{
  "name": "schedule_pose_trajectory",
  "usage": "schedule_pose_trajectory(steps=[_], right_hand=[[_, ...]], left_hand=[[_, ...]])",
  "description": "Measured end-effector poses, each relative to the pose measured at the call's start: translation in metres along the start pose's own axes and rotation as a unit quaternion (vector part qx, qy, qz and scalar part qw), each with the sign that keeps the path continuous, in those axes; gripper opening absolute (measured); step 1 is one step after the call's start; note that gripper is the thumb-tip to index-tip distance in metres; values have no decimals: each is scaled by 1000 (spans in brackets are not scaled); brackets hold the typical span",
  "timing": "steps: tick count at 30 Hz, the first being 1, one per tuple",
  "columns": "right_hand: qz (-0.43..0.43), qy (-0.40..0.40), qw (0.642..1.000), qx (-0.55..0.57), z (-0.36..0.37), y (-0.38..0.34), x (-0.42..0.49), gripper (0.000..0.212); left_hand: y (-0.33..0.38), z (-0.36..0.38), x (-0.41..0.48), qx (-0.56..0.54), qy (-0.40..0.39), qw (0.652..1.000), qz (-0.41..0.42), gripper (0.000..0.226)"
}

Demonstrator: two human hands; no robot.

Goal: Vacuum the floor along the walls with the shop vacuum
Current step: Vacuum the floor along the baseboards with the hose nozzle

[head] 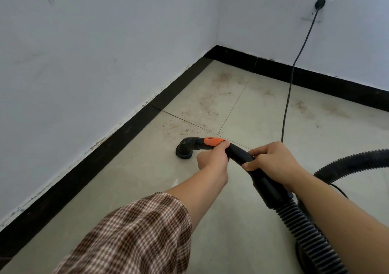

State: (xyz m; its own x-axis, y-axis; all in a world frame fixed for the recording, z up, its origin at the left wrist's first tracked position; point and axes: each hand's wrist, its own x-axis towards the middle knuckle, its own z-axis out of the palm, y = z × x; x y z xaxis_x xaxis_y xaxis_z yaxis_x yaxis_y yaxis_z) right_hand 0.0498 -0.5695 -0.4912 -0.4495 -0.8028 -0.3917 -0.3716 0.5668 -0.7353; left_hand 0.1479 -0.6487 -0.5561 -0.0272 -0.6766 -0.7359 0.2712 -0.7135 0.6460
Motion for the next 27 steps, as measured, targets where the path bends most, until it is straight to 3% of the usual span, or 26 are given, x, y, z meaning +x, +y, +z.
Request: schedule_pose_trajectory(steps=[20,27], right_hand=[[24,50,998,-3,-33,29,-16,12],[28,79,996,-7,-40,35,-18,8]], left_hand=[[-31,31,-16,33,-51,998,7,20],[-35,44,-15,27,-86,996,8,28]])
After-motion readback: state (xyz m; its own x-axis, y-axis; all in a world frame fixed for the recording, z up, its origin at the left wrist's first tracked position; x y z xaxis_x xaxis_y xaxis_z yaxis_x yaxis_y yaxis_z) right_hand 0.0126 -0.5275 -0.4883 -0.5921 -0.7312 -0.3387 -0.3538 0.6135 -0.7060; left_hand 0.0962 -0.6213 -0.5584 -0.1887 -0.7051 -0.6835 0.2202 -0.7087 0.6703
